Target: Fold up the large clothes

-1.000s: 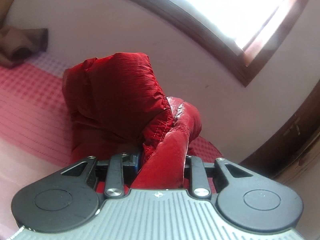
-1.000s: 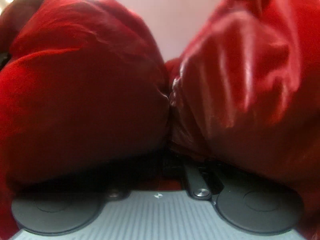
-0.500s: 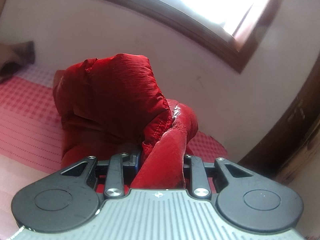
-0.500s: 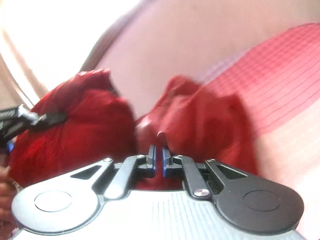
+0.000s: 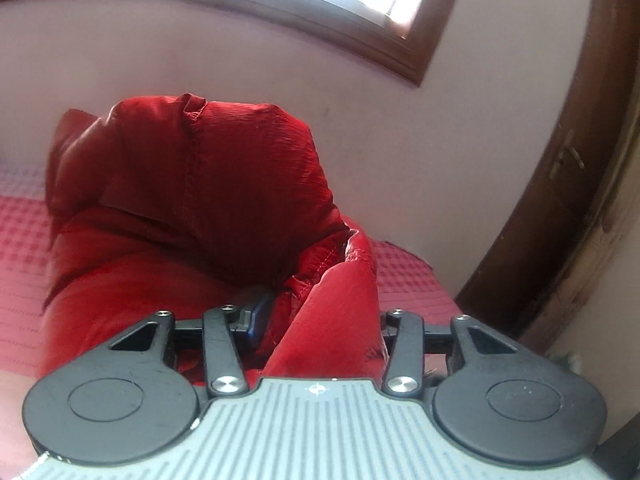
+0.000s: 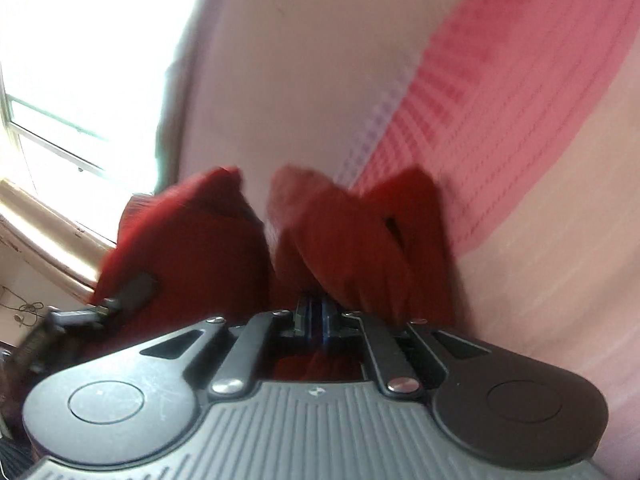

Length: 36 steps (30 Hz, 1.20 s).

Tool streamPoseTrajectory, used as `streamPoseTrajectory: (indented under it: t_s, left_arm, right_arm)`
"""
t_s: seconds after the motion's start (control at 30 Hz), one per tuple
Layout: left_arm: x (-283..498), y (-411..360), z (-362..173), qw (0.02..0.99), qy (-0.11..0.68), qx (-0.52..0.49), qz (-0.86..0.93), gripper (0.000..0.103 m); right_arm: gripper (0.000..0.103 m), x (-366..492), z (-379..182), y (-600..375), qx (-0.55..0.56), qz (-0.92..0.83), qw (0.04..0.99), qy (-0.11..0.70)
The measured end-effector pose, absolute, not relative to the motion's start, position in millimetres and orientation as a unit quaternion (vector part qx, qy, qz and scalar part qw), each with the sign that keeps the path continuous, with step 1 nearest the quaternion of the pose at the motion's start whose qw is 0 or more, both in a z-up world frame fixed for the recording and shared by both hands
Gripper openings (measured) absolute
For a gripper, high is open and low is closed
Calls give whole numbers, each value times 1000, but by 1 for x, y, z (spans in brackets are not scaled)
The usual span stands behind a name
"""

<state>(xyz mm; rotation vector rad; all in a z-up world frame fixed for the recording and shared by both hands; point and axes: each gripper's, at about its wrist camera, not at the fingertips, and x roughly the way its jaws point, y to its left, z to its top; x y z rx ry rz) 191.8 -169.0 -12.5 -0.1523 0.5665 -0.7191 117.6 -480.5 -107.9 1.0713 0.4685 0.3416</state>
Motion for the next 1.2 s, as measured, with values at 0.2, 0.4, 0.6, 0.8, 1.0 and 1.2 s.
streamPoseTrajectory:
  t_s: [0.2, 0.4, 0.6, 0.8, 1.0, 1.2]
  left_arm:
    - [175, -197, -31, 901, 244, -31, -359, 54]
    - [160, -222, -48, 907, 213, 28, -362, 63]
    - [146, -241, -64, 911, 186, 80, -358, 69]
    - [138, -256, -71, 909, 169, 110, -364, 73]
    - [108, -199, -64, 905, 141, 42, -399, 75]
    - [101, -145, -57, 918, 134, -38, -371, 50]
  right_arm:
    - [13, 120, -65, -508, 449, 159, 853, 215]
    - [70, 144, -3, -498, 342, 160, 898, 227]
    - [77, 177, 35, -454, 206, 163, 926, 271]
    - [26, 179, 31, -437, 117, 126, 943, 285]
    - [24, 175, 6, -462, 160, 144, 931, 294]
    - [23, 178, -16, -489, 259, 162, 908, 286]
